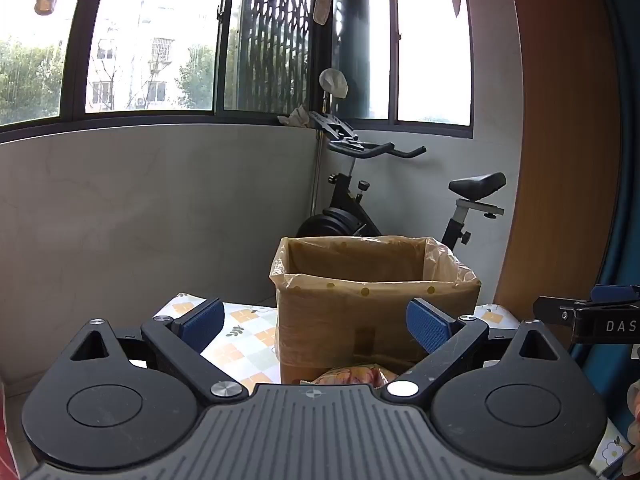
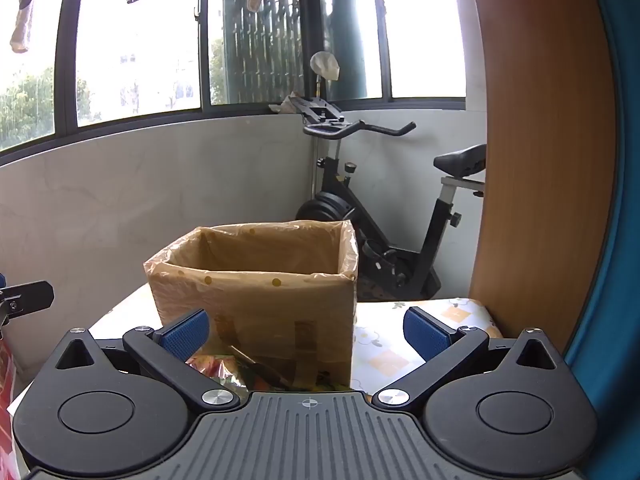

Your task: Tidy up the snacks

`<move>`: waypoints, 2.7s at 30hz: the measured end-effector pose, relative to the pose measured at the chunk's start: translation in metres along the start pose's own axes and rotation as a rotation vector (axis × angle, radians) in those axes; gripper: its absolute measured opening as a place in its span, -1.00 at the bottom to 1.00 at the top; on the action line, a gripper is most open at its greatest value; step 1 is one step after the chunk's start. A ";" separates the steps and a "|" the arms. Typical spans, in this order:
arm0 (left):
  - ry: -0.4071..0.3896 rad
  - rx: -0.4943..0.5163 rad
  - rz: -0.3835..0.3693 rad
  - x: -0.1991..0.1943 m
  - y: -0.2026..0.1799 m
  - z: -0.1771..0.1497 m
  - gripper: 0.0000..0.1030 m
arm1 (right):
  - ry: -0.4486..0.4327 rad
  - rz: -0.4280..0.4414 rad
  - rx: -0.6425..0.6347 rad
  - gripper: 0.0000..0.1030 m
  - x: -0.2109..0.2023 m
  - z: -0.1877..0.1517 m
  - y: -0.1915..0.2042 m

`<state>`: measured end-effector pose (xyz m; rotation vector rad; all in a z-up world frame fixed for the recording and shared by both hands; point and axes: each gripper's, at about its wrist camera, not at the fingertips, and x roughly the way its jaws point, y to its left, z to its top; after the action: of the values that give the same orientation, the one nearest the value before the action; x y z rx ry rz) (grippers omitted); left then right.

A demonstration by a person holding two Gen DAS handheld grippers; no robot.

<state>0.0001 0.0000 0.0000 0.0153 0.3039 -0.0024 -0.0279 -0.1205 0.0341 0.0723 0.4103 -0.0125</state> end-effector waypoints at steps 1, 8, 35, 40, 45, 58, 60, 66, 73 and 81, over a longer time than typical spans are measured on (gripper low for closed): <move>0.001 -0.001 0.000 0.000 0.000 0.000 0.92 | 0.000 -0.001 0.000 0.99 0.000 0.000 0.000; 0.004 -0.001 0.000 0.000 0.000 0.000 0.92 | 0.001 0.000 -0.001 0.99 -0.001 0.000 -0.001; 0.042 -0.048 0.087 0.000 0.012 -0.006 0.93 | -0.045 0.032 -0.009 1.00 0.000 -0.014 0.000; 0.064 -0.083 0.126 0.005 0.029 -0.015 0.92 | -0.081 0.056 0.041 1.00 0.005 -0.029 -0.003; 0.121 -0.110 0.139 0.015 0.047 -0.033 0.92 | -0.152 0.045 0.056 1.00 0.016 -0.056 0.002; 0.283 -0.138 0.055 0.057 0.056 -0.103 0.89 | 0.008 0.035 0.075 1.00 0.063 -0.122 -0.005; 0.302 -0.120 0.053 0.067 0.053 -0.109 0.89 | 0.016 0.028 0.085 1.00 0.068 -0.127 -0.008; 0.344 -0.114 0.025 0.091 0.046 -0.121 0.89 | 0.065 0.017 0.121 1.00 0.082 -0.143 -0.017; 0.409 -0.107 0.011 0.119 0.039 -0.135 0.89 | 0.126 0.023 0.158 1.00 0.097 -0.158 -0.025; 0.445 -0.159 -0.021 0.140 0.042 -0.145 0.95 | 0.173 0.034 0.189 1.00 0.107 -0.168 -0.028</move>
<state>0.0908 0.0442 -0.1801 -0.1466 0.7481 0.0044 0.0023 -0.1361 -0.1642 0.2684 0.5803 -0.0116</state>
